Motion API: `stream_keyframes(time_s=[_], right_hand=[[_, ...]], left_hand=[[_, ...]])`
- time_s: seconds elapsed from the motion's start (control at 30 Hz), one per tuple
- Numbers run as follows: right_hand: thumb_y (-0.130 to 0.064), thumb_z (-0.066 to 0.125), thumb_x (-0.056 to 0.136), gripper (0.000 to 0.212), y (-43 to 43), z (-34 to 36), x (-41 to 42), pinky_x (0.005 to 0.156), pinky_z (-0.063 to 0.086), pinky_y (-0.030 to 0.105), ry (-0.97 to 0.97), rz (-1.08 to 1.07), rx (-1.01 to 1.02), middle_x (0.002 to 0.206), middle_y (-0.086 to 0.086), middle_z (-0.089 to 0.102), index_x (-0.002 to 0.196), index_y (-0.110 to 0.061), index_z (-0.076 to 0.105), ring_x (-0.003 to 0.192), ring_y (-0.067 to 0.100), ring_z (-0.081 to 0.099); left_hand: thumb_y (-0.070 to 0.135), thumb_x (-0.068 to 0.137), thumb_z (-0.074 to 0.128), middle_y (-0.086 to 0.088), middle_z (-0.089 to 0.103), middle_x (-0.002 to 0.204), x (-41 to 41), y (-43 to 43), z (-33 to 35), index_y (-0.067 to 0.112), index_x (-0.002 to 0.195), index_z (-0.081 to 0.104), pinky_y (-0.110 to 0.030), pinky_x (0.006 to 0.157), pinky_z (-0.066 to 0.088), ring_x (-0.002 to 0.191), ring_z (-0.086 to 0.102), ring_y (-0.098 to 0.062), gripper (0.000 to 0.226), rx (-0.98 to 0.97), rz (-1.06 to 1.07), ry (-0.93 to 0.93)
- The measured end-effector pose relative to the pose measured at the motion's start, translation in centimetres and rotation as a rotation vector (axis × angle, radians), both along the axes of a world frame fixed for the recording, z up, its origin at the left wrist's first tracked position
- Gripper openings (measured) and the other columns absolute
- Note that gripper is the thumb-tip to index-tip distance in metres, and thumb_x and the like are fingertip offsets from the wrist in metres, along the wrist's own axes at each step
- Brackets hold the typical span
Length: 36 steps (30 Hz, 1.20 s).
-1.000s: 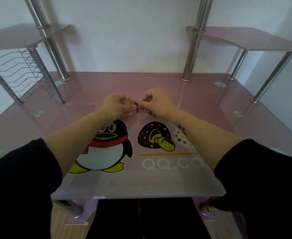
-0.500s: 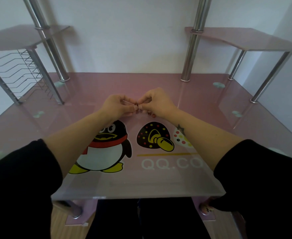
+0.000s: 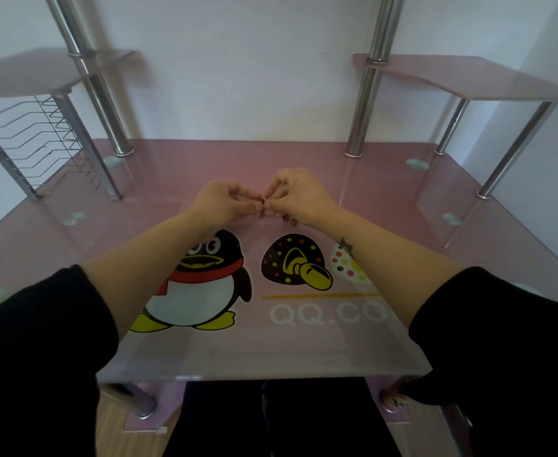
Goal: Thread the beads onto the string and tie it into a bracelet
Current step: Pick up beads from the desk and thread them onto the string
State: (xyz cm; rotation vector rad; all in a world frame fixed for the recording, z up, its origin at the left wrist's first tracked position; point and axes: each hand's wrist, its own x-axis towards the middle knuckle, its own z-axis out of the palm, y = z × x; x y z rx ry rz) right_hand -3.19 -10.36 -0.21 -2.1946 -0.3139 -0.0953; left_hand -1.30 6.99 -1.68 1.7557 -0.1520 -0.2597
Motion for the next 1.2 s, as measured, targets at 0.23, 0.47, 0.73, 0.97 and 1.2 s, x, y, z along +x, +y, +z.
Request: stream_keyframes(time_s=[0.23, 0.47, 0.73, 0.97, 1.2], right_hand=[[-0.003, 0.065, 0.085, 0.008, 0.09, -0.17, 0.15, 0.073, 0.060, 0.044, 0.011, 0.006, 0.041, 0.076, 0.013, 0.073, 0.092, -0.001, 0.061, 0.070, 0.022, 0.072], [-0.004, 0.065, 0.087, 0.001, 0.03, -0.31, 0.23, 0.060, 0.060, 0.028, 0.002, -0.035, 0.056, 0.075, 0.017, 0.072, 0.087, -0.004, 0.065, 0.063, 0.016, 0.071], [-0.010, 0.070, 0.084, 0.003, 0.02, -0.27, 0.20, 0.040, 0.042, 0.012, -0.079, -0.056, -0.024, 0.062, -0.002, 0.067, 0.084, -0.008, 0.071, 0.042, 0.001, 0.056], [-0.010, 0.070, 0.084, 0.004, 0.16, -0.47, 0.29, 0.042, 0.051, 0.022, -0.086, -0.058, -0.045, 0.058, -0.003, 0.066, 0.080, -0.011, 0.071, 0.044, 0.004, 0.059], [-0.004, 0.072, 0.081, 0.017, 0.07, -0.48, 0.48, 0.058, 0.059, 0.026, -0.039, -0.011, -0.018, 0.079, 0.015, 0.073, 0.098, -0.002, 0.070, 0.057, 0.005, 0.067]], left_hand=[[0.001, 0.078, 0.074, -0.010, 0.076, 0.079, -0.14, 0.07, 0.16, 0.002, 0.095, 0.067, -0.021, 0.066, 0.058, 0.078, 0.074, -0.020, 0.018, -0.032, 0.017, -0.004], [0.003, 0.077, 0.074, -0.007, 0.076, 0.079, 0.10, 0.41, -0.19, 0.005, 0.095, 0.069, -0.023, 0.070, 0.059, 0.080, 0.074, -0.018, 0.019, -0.019, 0.036, -0.023], [-0.001, 0.079, 0.072, -0.011, 0.076, 0.083, -0.14, 0.60, -0.12, 0.003, 0.097, 0.067, -0.022, 0.068, 0.058, 0.080, 0.074, -0.020, 0.019, -0.049, 0.021, 0.005], [-0.003, 0.080, 0.070, -0.015, 0.074, 0.084, -0.63, 0.31, 0.36, 0.000, 0.097, 0.066, -0.021, 0.063, 0.058, 0.078, 0.074, -0.021, 0.018, -0.115, -0.001, 0.038], [0.006, 0.075, 0.077, -0.013, 0.076, 0.084, -0.39, 0.49, 0.38, 0.000, 0.092, 0.070, -0.022, 0.067, 0.059, 0.079, 0.074, -0.021, 0.020, -0.035, -0.008, 0.018]])
